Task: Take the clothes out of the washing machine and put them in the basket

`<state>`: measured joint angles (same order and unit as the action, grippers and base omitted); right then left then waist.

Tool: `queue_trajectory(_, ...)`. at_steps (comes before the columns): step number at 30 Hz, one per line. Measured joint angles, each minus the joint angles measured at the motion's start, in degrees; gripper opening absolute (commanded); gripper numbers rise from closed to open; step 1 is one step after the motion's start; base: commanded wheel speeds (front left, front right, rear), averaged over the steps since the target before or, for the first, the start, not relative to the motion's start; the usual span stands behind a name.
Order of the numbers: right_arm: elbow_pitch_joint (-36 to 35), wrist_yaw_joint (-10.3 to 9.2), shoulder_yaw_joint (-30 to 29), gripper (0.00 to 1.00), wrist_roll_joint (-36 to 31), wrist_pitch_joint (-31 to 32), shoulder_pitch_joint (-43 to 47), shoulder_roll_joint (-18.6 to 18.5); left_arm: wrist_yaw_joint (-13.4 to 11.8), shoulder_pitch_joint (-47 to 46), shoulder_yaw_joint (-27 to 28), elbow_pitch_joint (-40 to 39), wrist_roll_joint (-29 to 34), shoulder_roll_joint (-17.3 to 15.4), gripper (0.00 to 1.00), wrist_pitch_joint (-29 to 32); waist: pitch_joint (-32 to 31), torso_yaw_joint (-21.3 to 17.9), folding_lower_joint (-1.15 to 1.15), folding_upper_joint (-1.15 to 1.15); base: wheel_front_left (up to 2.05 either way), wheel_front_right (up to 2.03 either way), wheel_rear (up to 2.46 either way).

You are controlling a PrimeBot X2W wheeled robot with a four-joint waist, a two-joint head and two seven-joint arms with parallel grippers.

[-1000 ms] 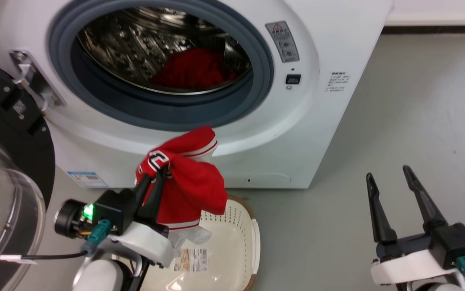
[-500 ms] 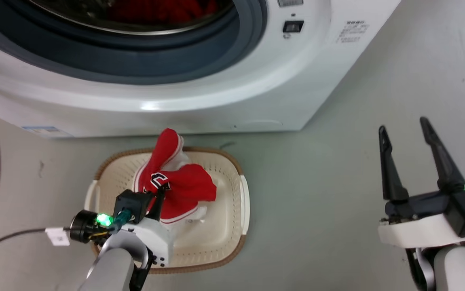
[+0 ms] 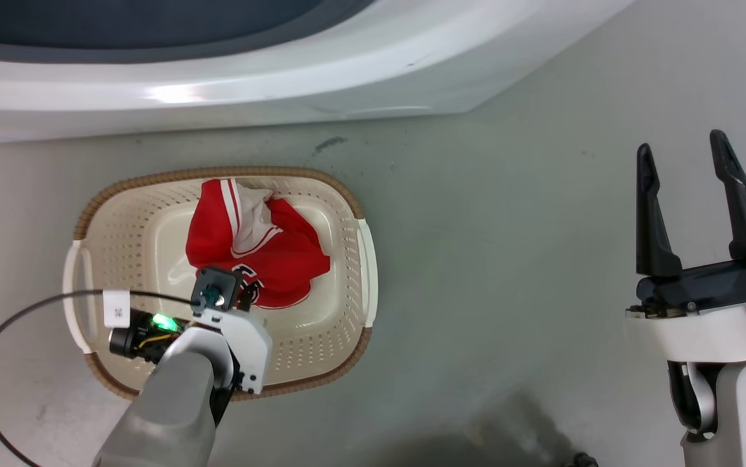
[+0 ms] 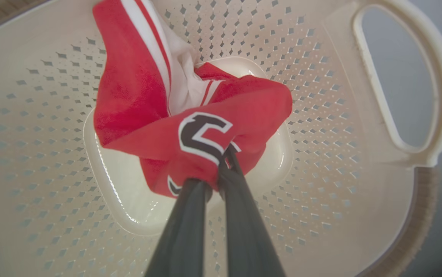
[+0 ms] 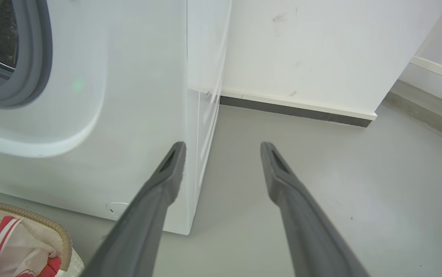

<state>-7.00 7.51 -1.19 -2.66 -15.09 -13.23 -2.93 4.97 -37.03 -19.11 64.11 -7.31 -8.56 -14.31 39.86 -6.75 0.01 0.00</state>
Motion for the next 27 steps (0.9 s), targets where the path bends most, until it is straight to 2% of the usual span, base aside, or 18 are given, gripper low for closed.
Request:
queue_trajectory(6,-0.54,0.00,-0.51,1.00,0.26,-0.01,-0.91,0.00,-0.03,-5.33,-1.01,6.79,0.10,1.35,0.00,1.82,3.73,-1.03,0.00,0.00,0.00,0.00,0.00)
queue_trajectory(13,-0.62,0.00,-0.85,1.00,0.26,0.00,-1.52,0.00,-0.10,-6.82,-2.56,9.03,0.55,1.56,0.00,6.66,5.80,-1.12,0.00,0.00,0.00,0.00,0.00)
queue_trajectory(14,-0.51,0.00,-0.83,1.00,0.25,0.00,-1.71,0.01,-0.05,-6.79,-2.77,9.17,0.56,1.57,0.20,6.97,5.69,-1.11,0.00,0.00,0.00,0.00,0.00)
queue_trajectory(15,-0.43,0.00,-0.81,1.00,0.21,0.00,-1.86,0.01,0.08,-6.72,-2.82,9.22,0.51,1.63,0.35,7.36,5.48,-1.10,0.00,0.00,0.00,0.00,0.00)
queue_trajectory(16,-0.41,0.00,-0.77,1.00,0.12,0.00,-1.88,0.01,0.13,-6.60,-2.90,9.27,0.48,1.75,1.00,7.31,5.20,-1.10,-0.01,0.00,0.00,0.00,0.00)
queue_trajectory(27,1.76,0.00,0.15,1.00,0.10,-0.01,0.12,0.02,1.18,-2.20,-3.05,9.28,-2.05,3.20,1.00,0.71,-2.51,-0.18,-0.01,0.00,0.00,0.00,0.00)
